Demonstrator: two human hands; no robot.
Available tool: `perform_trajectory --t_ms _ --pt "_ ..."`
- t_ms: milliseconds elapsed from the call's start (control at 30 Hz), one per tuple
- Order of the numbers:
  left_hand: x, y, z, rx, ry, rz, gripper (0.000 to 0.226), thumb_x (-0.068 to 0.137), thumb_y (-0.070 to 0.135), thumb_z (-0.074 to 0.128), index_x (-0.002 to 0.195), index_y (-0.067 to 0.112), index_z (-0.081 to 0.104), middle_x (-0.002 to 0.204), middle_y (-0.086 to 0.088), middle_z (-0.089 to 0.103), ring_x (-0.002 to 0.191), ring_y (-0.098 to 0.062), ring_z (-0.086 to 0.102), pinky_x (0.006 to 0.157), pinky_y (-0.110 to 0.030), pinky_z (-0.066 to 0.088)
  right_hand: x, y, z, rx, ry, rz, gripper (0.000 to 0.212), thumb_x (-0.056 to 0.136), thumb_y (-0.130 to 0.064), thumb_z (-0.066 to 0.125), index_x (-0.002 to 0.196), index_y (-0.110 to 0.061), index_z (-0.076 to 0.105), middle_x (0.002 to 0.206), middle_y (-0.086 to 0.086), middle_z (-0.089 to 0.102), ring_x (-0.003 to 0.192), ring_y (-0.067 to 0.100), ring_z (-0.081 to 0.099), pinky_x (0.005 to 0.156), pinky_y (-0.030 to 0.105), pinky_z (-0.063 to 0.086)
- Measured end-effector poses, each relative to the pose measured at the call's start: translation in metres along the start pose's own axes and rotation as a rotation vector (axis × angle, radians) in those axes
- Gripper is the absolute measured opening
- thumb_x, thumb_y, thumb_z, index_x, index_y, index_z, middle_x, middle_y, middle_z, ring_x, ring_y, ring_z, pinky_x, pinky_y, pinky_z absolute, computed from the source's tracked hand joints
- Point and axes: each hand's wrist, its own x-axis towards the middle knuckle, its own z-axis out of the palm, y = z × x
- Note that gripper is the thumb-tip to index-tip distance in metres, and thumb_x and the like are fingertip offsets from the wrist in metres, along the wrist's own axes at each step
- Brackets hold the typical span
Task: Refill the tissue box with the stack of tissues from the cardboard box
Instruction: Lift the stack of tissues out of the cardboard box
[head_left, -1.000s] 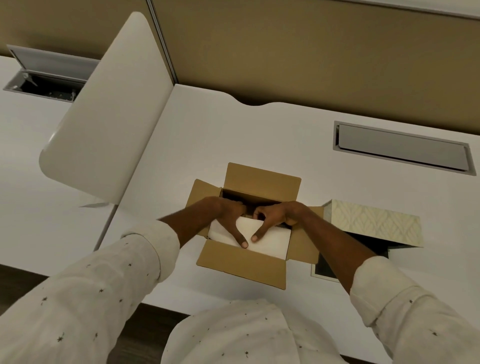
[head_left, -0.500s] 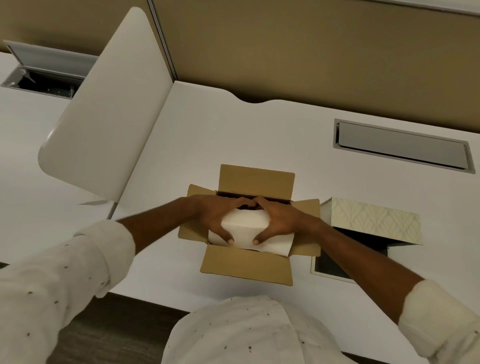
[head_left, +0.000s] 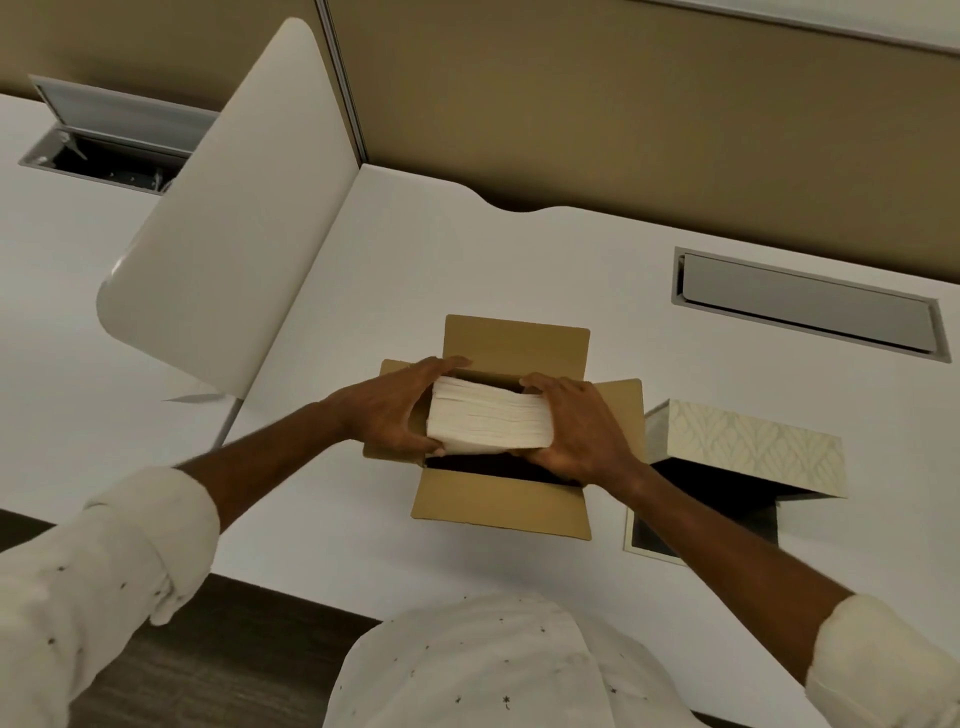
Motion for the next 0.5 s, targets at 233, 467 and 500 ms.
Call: perform_trajectory --t_ms 233,467,500 --pt "-0.011 0.008 0.004 -0.194 0.260 -0.050 0.080 0.074 0.046 0.086 0.138 0.033 0.040 0.138 0.016 0.053 0.128 -0.003 0.052 0.099 -0.031 0.056 0.008 -0.004 -0.024 0.180 -0.004 0.061 0.095 0.061 -0.066 0.082 0.137 -0.032 0.037 0.132 -0.010 0.055 0.111 0.010 0.054 0.091 0.032 0.053" --pt "-0.016 0.042 0.005 -0.582 0.295 -0.148 0.074 0.084 0.050 0.074 0.141 0.034 0.030 0.126 0.023 0.048 0.116 -0.005 0.057 0.083 -0.020 0.060 0.030 -0.010 -0.071 0.443 -0.273 0.085 0.099 0.062 -0.059 0.089 0.141 -0.039 0.033 0.136 -0.017 0.046 0.118 -0.001 0.050 0.095 0.021 0.050" --pt "-0.016 0.045 0.006 -0.579 0.284 -0.144 0.072 0.087 0.047 0.072 0.143 0.033 0.029 0.126 0.022 0.049 0.115 -0.005 0.057 0.080 -0.018 0.059 0.031 -0.010 -0.077 0.448 -0.313 0.096 0.098 0.062 -0.059 0.088 0.142 -0.040 0.035 0.136 -0.018 0.047 0.117 -0.004 0.050 0.094 0.019 0.049"
